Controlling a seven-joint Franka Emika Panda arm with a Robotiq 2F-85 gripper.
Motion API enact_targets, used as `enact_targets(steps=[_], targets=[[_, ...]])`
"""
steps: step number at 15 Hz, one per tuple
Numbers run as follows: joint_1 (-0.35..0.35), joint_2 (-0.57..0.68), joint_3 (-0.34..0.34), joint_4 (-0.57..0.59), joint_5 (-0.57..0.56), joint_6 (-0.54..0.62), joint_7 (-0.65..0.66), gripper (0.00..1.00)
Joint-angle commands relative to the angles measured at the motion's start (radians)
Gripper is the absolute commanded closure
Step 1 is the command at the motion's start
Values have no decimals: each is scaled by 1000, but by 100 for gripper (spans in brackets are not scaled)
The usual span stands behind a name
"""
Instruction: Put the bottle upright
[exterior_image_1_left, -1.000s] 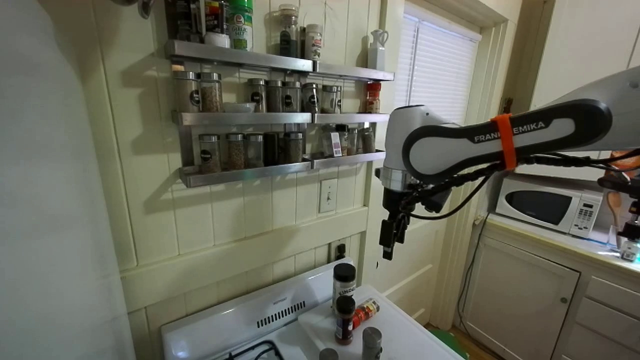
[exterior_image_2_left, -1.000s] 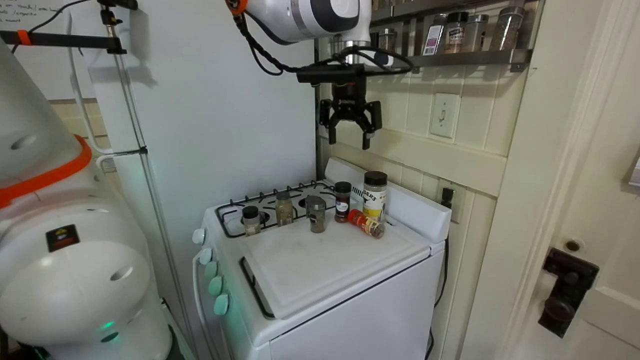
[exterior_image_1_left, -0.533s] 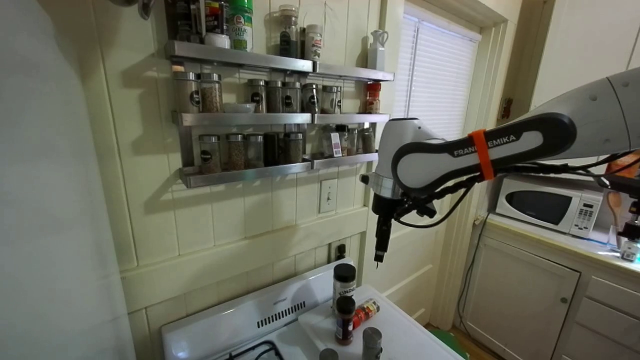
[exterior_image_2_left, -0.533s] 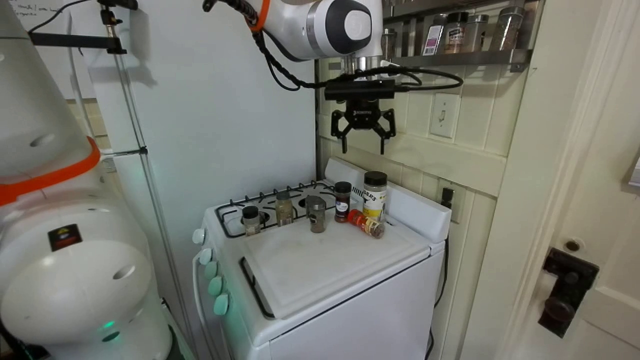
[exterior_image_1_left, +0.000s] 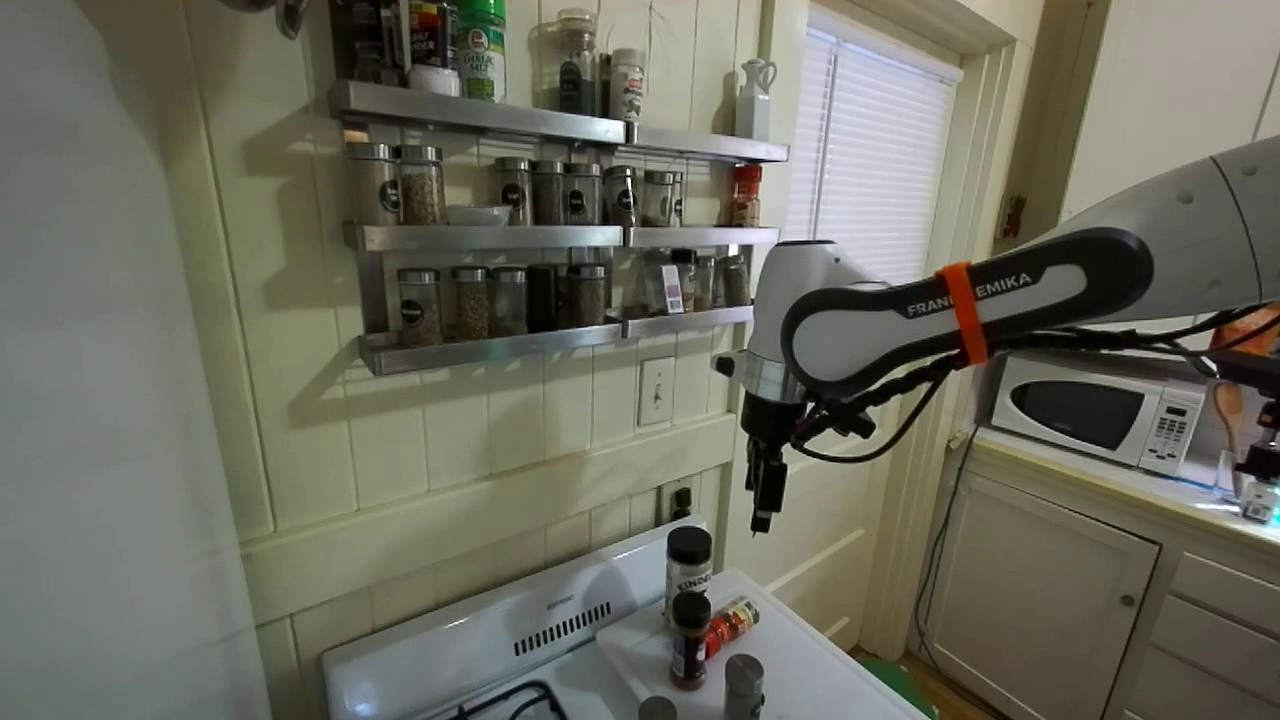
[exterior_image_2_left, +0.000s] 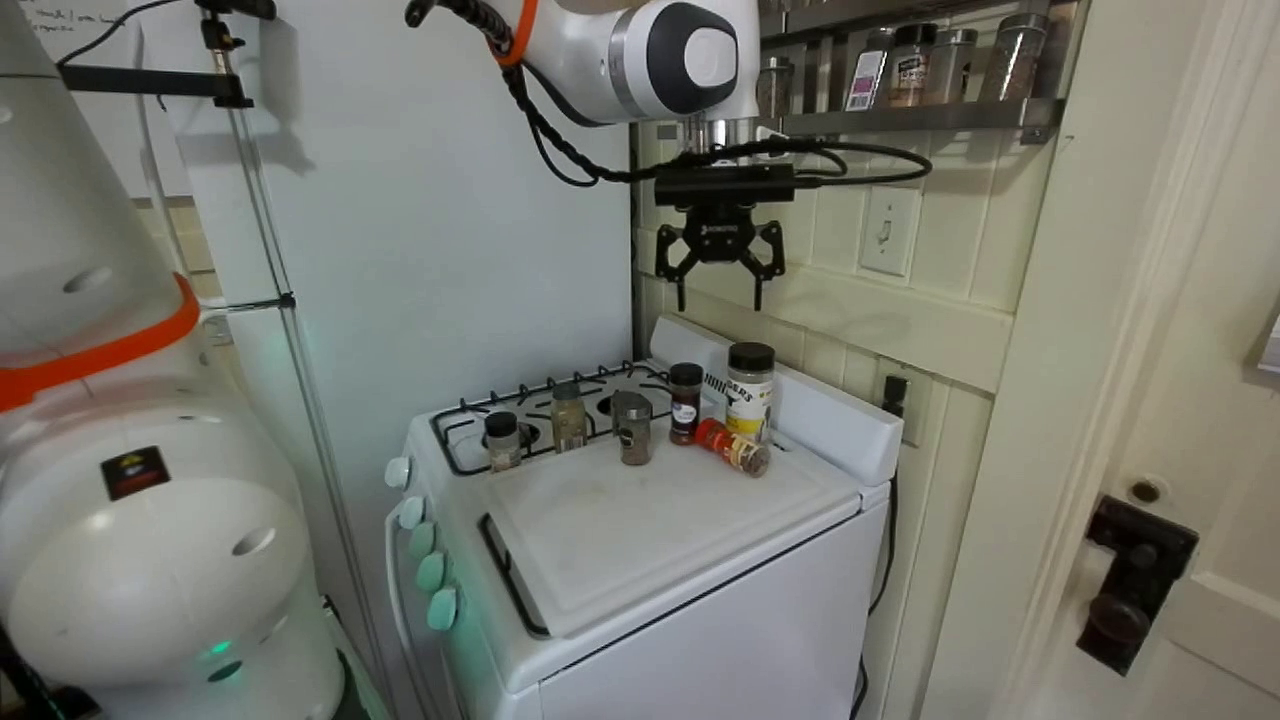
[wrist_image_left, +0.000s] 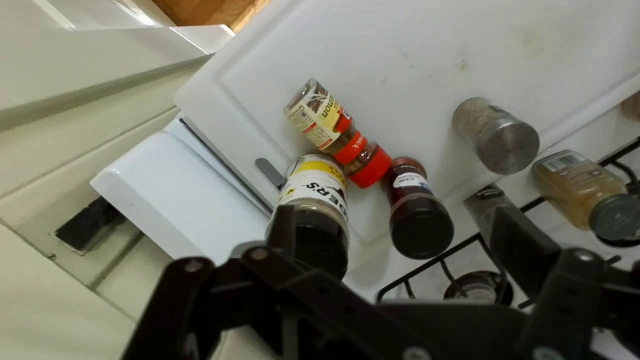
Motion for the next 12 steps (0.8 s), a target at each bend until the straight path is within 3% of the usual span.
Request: enact_targets(steps=[1, 5, 9, 10, 11, 12], targets=[[29, -36, -27, -116, 27, 50, -208, 0], [20, -64, -55, -238, 29, 173, -401, 0], [37, -32, -88, -341, 132, 442, -518, 0], [49, -20, -95, -347, 206, 457, -524, 0], [22, -18, -78, -306, 116, 398, -477, 0], [27, -15, -81, -322, 149, 422, -488, 0]])
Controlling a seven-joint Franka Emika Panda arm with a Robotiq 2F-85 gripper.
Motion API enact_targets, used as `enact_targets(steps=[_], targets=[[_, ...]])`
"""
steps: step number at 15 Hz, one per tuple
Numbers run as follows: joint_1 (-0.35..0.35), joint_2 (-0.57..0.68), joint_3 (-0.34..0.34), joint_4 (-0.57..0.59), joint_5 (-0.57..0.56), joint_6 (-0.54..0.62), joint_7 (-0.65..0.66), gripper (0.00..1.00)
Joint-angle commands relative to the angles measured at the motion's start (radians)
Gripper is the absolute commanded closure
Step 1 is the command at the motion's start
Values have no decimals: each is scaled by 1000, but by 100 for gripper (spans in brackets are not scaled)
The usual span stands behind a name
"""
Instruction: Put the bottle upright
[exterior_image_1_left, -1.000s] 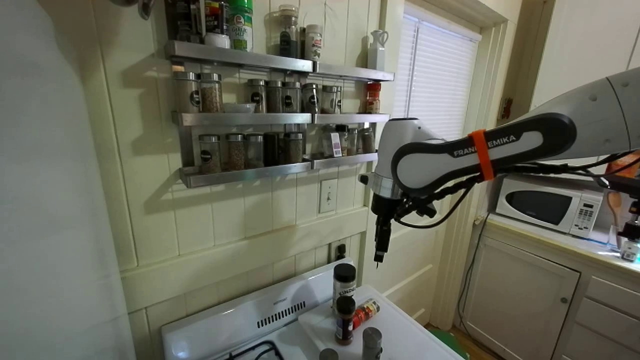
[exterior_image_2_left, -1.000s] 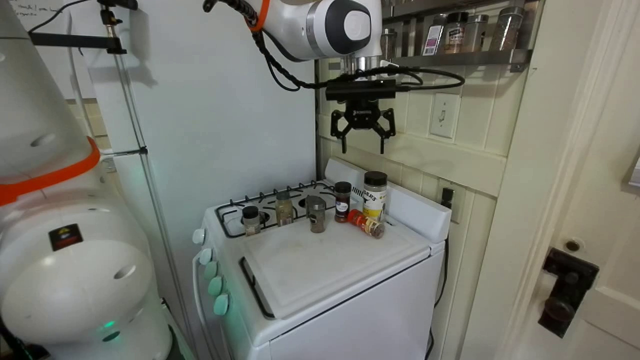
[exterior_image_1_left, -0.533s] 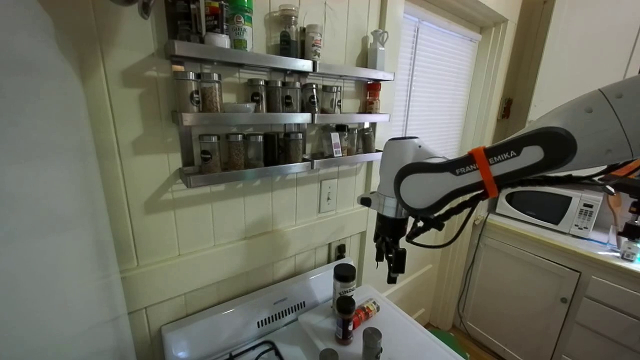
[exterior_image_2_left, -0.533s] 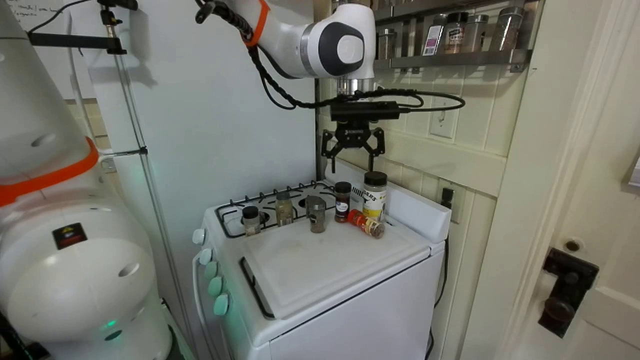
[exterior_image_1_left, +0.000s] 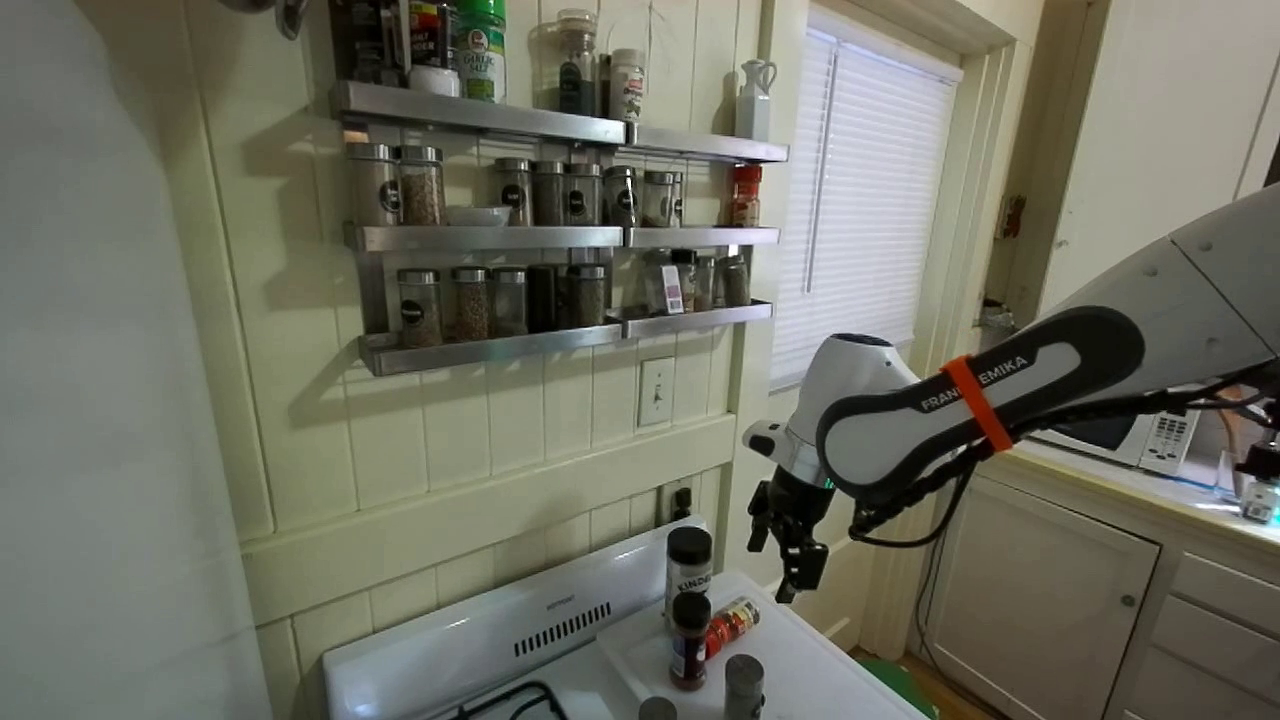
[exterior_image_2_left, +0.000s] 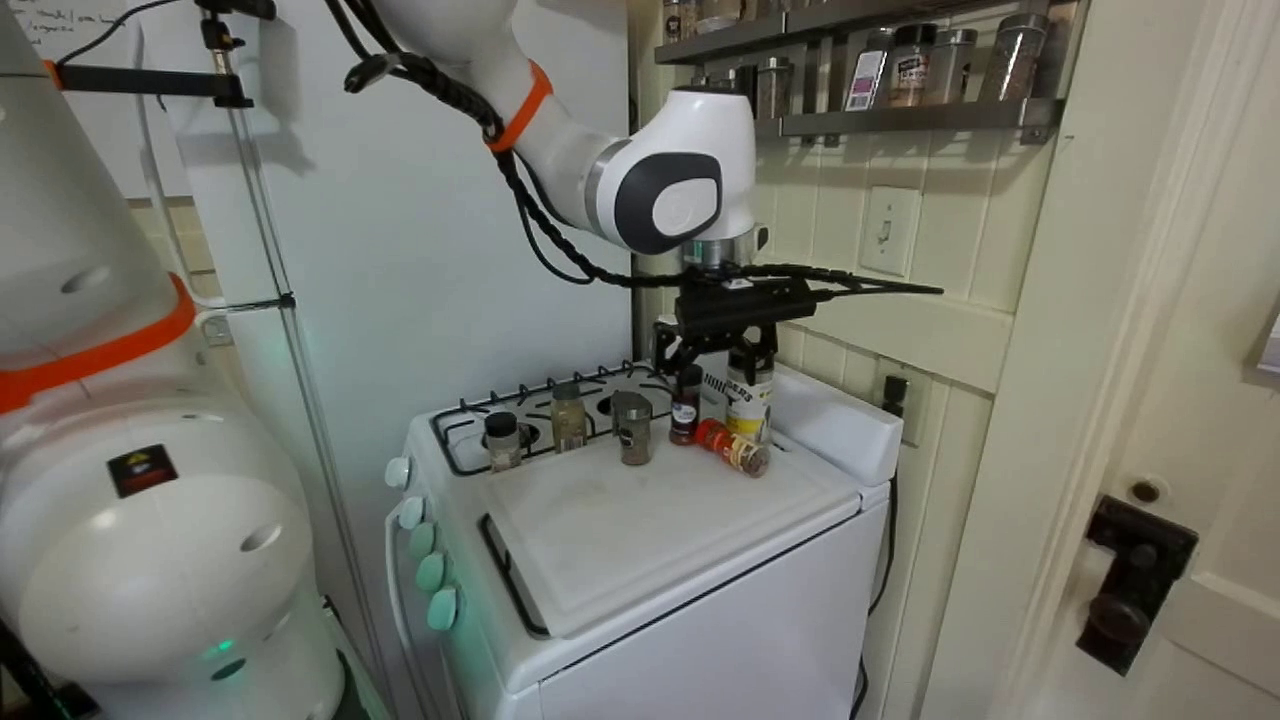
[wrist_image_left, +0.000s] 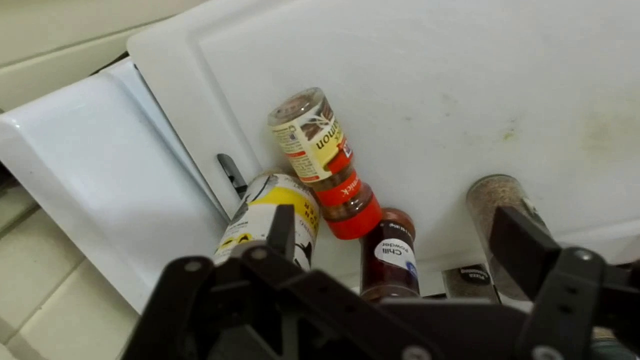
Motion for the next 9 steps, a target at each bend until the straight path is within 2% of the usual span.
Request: enact_targets(steps=[1, 9], targets=[[7, 1, -5, -6, 11, 7, -1, 0], [15, 62, -2, -6, 16, 32, -61, 0]])
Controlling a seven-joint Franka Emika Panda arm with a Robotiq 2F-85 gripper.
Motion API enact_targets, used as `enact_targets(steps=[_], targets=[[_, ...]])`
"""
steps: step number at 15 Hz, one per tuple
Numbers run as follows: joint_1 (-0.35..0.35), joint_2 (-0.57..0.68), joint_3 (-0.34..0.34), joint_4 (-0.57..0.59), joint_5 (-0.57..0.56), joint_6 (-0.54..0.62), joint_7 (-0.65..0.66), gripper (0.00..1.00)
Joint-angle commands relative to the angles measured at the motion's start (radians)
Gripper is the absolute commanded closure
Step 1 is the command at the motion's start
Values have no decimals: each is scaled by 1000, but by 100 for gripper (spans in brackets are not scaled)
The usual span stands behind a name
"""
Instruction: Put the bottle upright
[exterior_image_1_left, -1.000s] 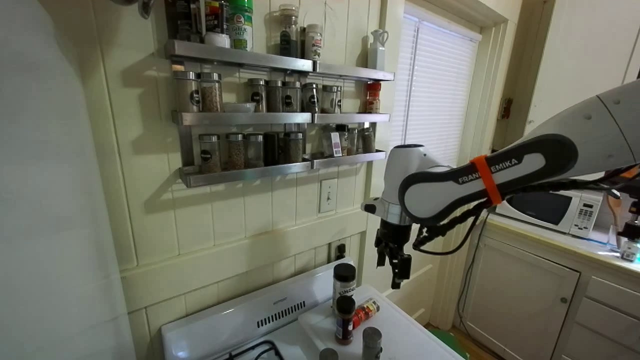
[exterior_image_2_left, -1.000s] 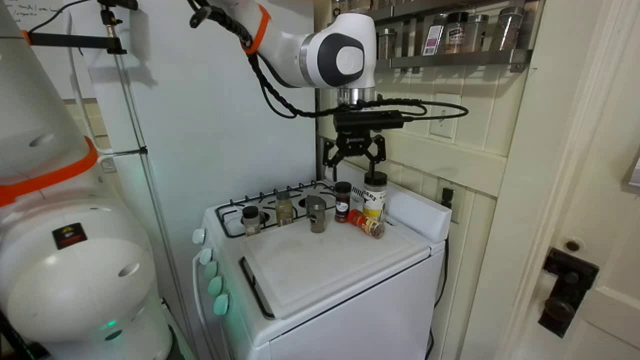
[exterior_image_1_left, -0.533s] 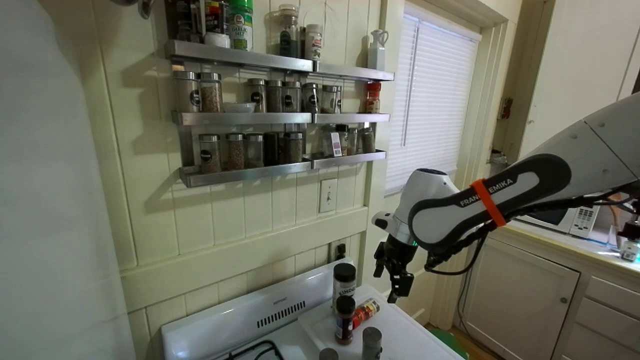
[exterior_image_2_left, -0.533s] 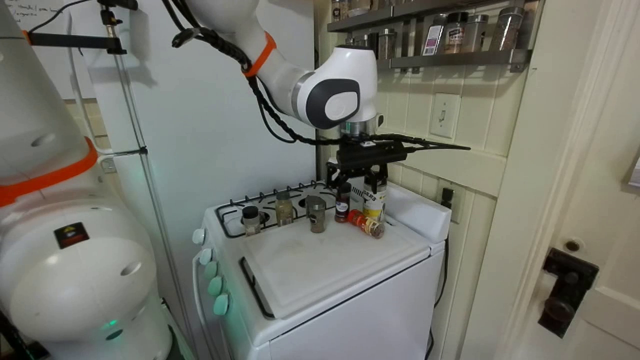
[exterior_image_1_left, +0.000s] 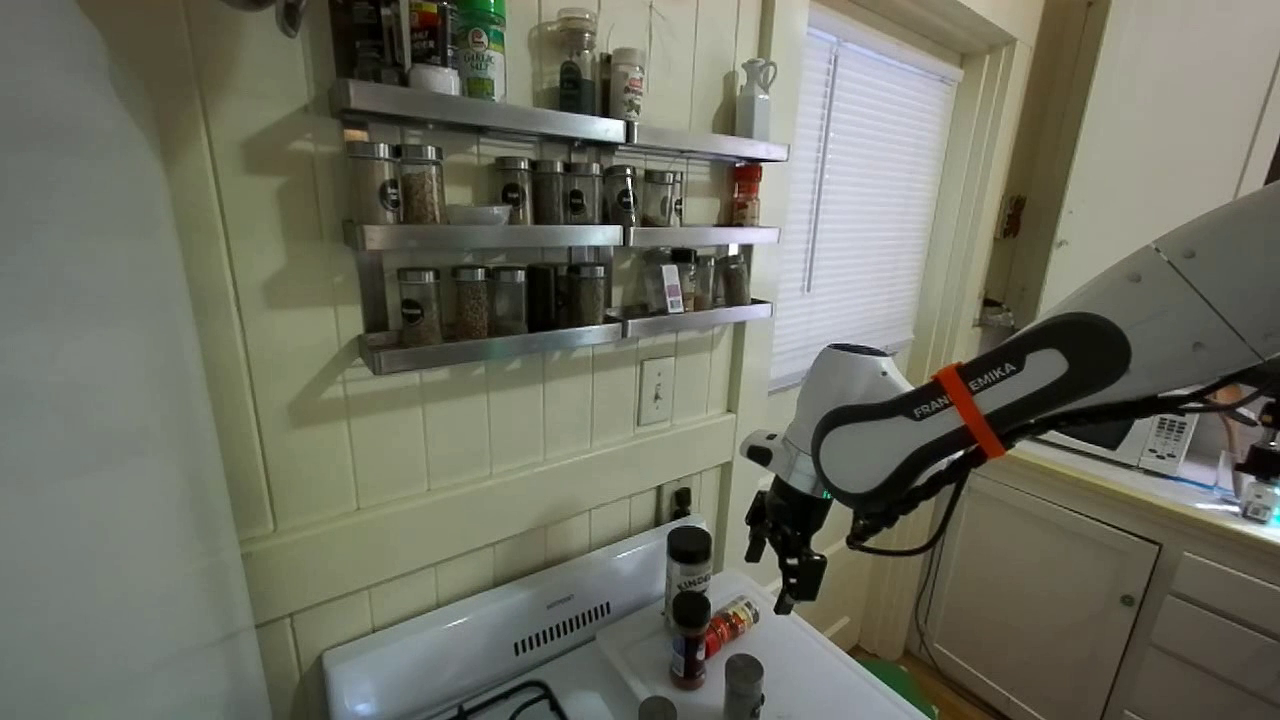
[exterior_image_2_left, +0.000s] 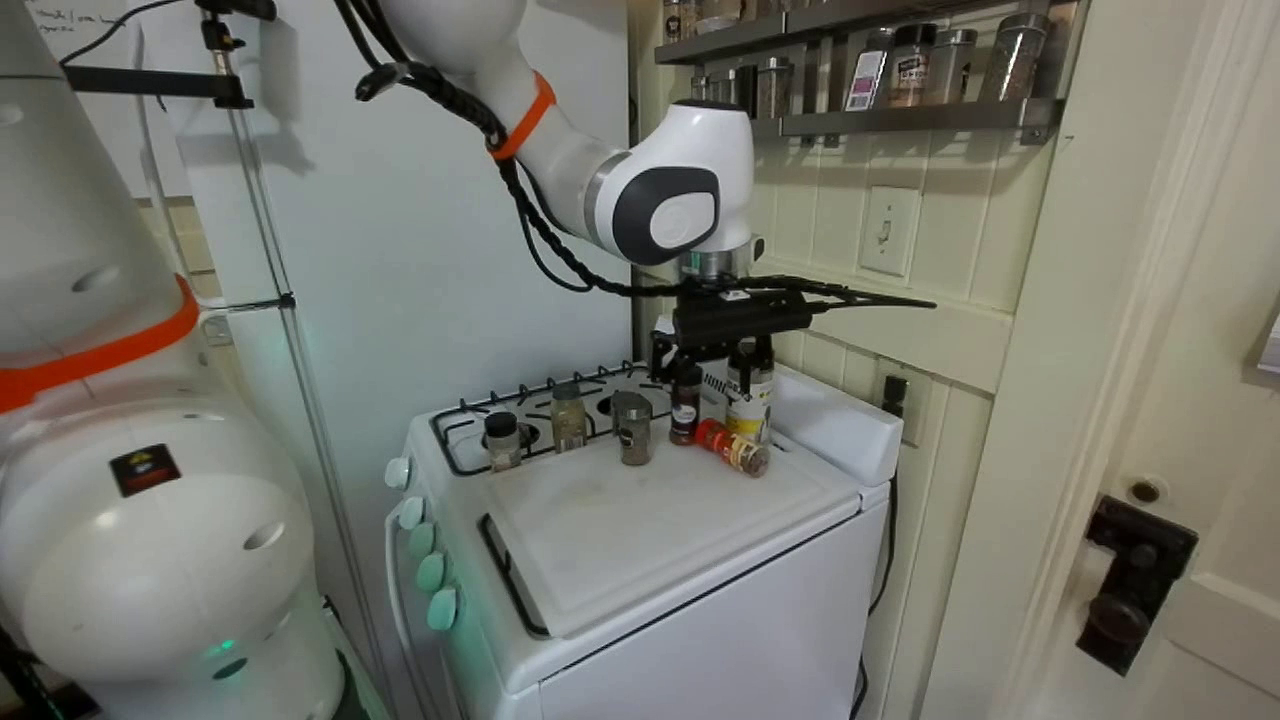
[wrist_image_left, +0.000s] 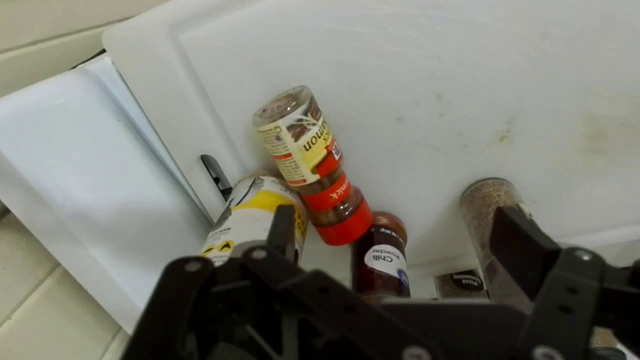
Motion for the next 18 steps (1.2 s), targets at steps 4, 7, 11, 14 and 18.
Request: enact_targets(steps=[4, 7, 11, 14, 18], targets=[[-3, 83, -2, -8, 11, 73, -76, 0], [-9, 118, -1, -10, 33, 140, -127, 0], [-7, 158, 10, -7, 177, 200, -285, 0], [-19, 181, 22, 2, 266, 193, -383, 0], [-39, 204, 33, 6, 321, 191, -433, 0]])
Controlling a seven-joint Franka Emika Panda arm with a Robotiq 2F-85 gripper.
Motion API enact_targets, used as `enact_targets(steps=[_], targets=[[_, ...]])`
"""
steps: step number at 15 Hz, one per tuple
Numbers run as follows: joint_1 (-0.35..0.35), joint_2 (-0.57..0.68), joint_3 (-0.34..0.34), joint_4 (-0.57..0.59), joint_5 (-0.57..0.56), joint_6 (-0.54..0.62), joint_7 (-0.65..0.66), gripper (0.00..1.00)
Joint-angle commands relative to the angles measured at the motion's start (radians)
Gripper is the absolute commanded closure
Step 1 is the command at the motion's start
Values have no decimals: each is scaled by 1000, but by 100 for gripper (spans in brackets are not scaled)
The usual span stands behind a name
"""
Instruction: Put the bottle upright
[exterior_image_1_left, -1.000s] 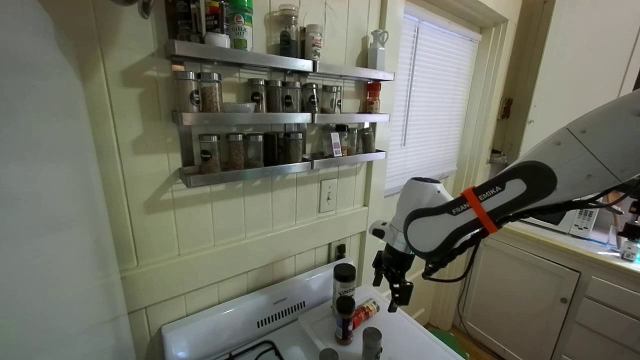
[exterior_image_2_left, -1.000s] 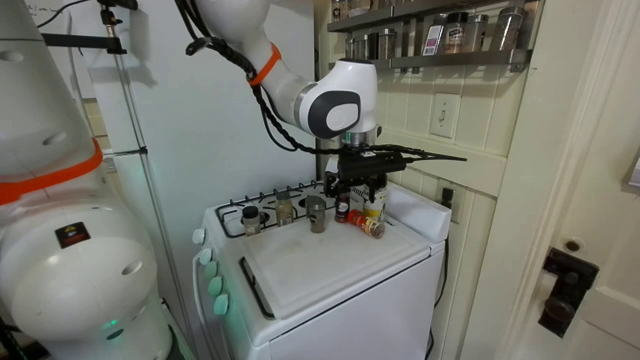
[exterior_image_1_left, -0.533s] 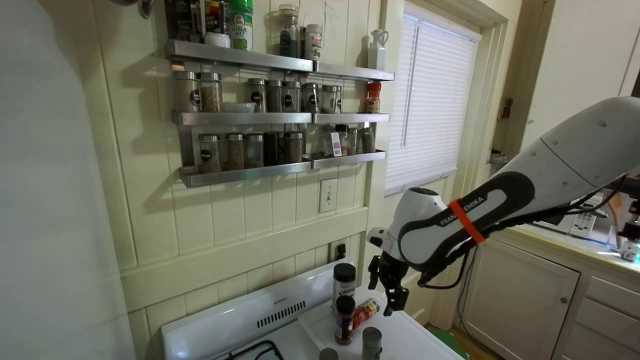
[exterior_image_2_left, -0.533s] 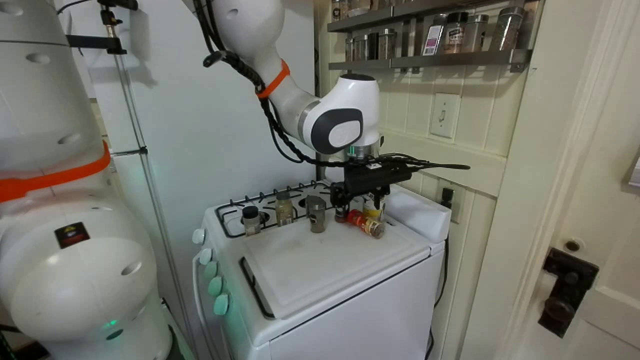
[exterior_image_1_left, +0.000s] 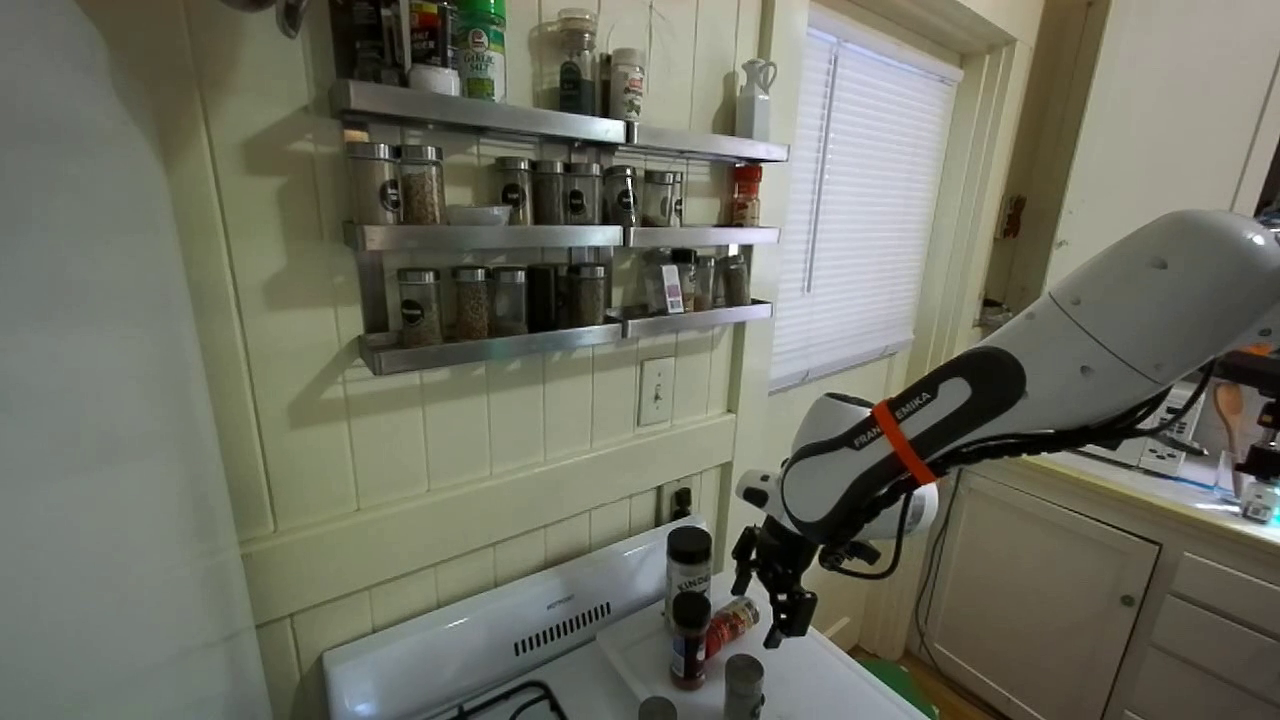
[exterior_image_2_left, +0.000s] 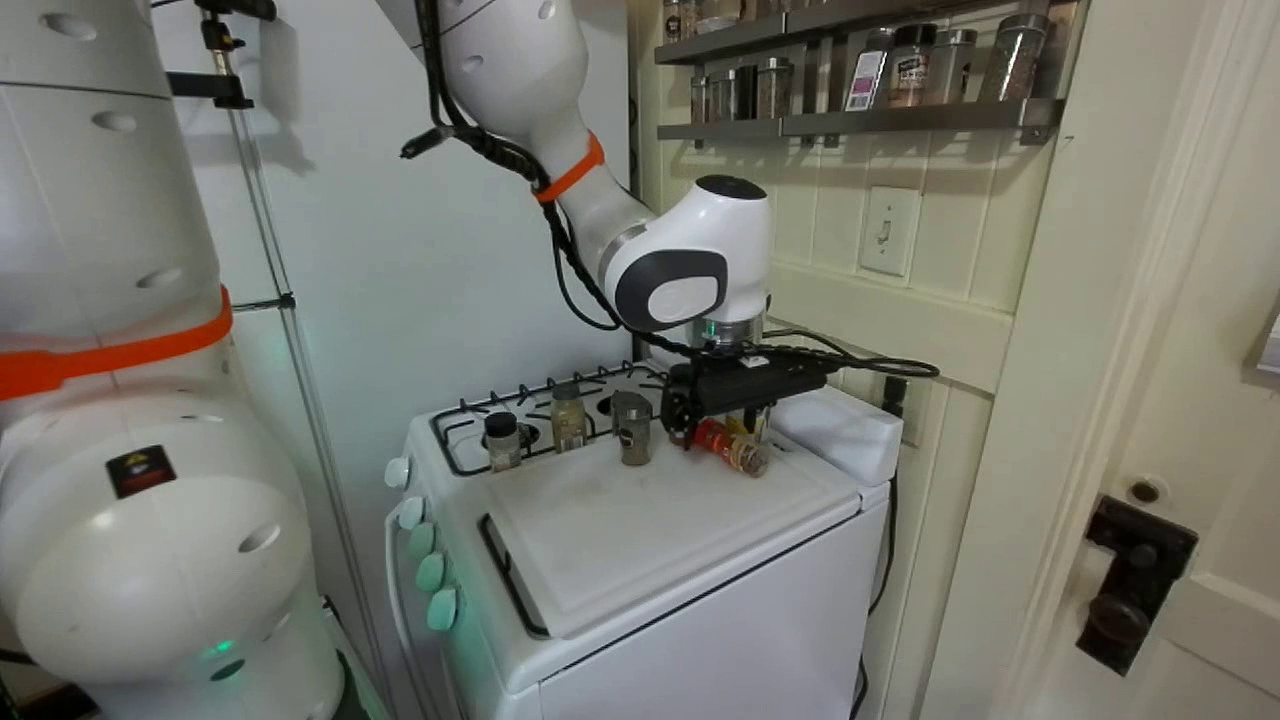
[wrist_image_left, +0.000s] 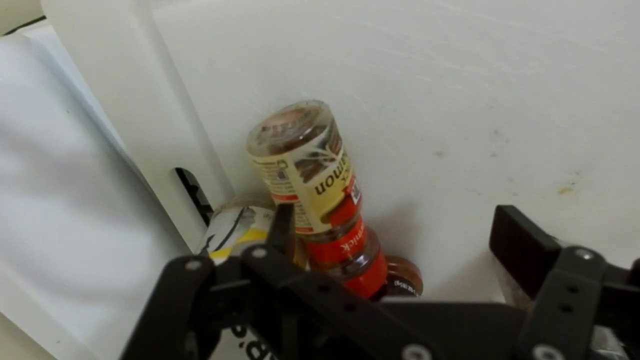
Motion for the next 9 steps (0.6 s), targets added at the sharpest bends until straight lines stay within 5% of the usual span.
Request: enact_targets(steps=[1, 9], targets=[[-29, 35, 24, 5, 74, 28, -95, 0], [-62, 57, 47, 10, 106, 28, -141, 0]])
